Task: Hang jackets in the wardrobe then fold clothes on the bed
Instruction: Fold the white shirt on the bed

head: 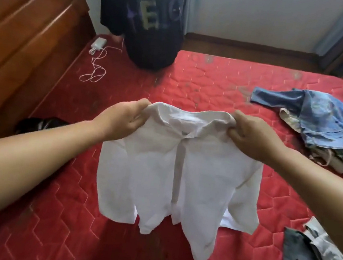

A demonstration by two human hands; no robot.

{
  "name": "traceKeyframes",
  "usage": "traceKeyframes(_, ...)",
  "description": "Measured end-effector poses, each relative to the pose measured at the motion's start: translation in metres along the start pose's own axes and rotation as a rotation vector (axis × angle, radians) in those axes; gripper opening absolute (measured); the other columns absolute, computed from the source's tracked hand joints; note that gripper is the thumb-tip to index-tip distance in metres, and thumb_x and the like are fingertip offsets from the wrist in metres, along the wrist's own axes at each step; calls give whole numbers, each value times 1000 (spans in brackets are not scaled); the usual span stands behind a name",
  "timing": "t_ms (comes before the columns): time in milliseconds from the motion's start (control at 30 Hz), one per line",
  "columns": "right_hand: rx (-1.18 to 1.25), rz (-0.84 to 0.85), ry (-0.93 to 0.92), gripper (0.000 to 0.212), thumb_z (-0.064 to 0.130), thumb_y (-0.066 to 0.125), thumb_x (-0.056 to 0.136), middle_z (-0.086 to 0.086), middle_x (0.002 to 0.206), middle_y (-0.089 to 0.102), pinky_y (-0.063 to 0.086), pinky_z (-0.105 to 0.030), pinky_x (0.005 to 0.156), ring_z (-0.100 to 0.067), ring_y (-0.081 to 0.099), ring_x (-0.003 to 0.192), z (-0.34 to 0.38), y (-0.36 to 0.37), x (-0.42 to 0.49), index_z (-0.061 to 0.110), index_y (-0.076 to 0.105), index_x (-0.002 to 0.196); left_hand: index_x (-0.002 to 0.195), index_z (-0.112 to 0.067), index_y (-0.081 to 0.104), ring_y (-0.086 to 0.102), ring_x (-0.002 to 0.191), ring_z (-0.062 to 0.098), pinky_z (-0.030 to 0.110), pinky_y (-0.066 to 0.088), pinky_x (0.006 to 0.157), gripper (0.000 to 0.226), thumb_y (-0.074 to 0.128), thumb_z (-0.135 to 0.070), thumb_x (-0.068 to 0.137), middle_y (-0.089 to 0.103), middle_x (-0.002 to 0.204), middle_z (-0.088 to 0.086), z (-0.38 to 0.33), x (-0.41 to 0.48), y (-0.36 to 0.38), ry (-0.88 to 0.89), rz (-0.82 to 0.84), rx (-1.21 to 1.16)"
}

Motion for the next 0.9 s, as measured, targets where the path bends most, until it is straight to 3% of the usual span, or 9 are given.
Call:
traceKeyframes(100, -112, -128, 60, 25, 39, 40, 97, -24, 103, 59, 47, -51, 75, -46, 59, 94, -28, 23, 75, 15, 45, 97, 119, -18, 54, 61, 94, 32, 48, 50, 83, 26, 43, -35, 103, 60, 105, 12, 42, 72, 21, -141, -107, 90)
traceKeyframes(200, -163, -246, 322, 39, 27, 51, 98, -25, 131, 46, 41, -54, 97, -46, 46, 121, -60, 58, 118, 10, 45, 133, 146, -23, 41, 47, 120, 35, 47, 42, 105, 50, 54, -26, 97, 42, 133, 15, 80, 113, 60, -374, -260, 72)
traceKeyframes(267, -126, -176, 360, 46, 23, 54, 94, -23, 135, 44, 44, -52, 100, -45, 45, 124, -72, 113, 114, 10, 46, 138, 149, -22, 40, 43, 124, 36, 46, 39, 109, 57, 56, -21, 94, 36, 138, 16, 94, 102, 120, -404, -158, -3)
traceKeyframes(367, -71, 125, 297, 48, 26, 56, 96, -22, 135, 46, 47, -48, 99, -44, 49, 122, -87, 232, 64, 11, 49, 141, 151, -19, 40, 36, 136, 40, 48, 34, 114, 60, 59, -18, 94, 25, 152, 17, 108, 42, 237, -396, 150, -53)
traceKeyframes(533, -78, 419, 285, 49, 38, 48, 101, -14, 136, 38, 46, -50, 97, -42, 41, 127, -121, 379, -33, 18, 41, 146, 161, -25, 8, -5, 155, 35, 46, 8, 125, 68, 44, -41, 105, -8, 167, 19, 116, -62, 387, -450, 614, 27)
traceKeyframes(600, -66, 483, 375, 56, 45, 45, 102, -16, 153, 23, 39, -56, 107, -43, 25, 142, -134, 412, -54, 27, 29, 152, 161, -33, -2, -15, 154, 33, 52, 7, 125, 72, 39, -50, 104, -19, 166, 15, 121, -84, 420, -471, 710, 93)
traceKeyframes(733, -88, 514, 478, 71, 60, 35, 102, -7, 168, -17, 11, -67, 118, -35, -13, 155, -144, 449, -77, 39, 0, 160, 155, -45, -19, -32, 149, 31, 58, -1, 123, 73, 29, -62, 102, -36, 161, 11, 134, -106, 457, -453, 728, 144)
traceKeyframes(833, -223, 460, 393, 75, 68, 27, 98, -3, 168, -22, 1, -68, 119, -32, -19, 155, -162, 459, -86, 43, -11, 158, 148, -50, -30, -40, 144, 27, 58, -4, 121, 76, 23, -70, 97, -46, 153, 6, 149, -112, 467, -412, 638, 210)
traceKeyframes(900, -241, 463, 388, 76, 71, 26, 96, 0, 168, -21, -3, -67, 119, -29, -20, 154, -179, 453, -85, 46, -11, 157, 153, -47, -21, -32, 149, 29, 57, 1, 121, 78, 29, -69, 97, -37, 160, 7, 161, -113, 463, -407, 583, 244)
Point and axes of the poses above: each hand's wrist, its own x-axis towards the middle knuckle, its own y-axis out of the palm, z = x × y, the point moved 5 cm from there along x, towards the middle knuckle
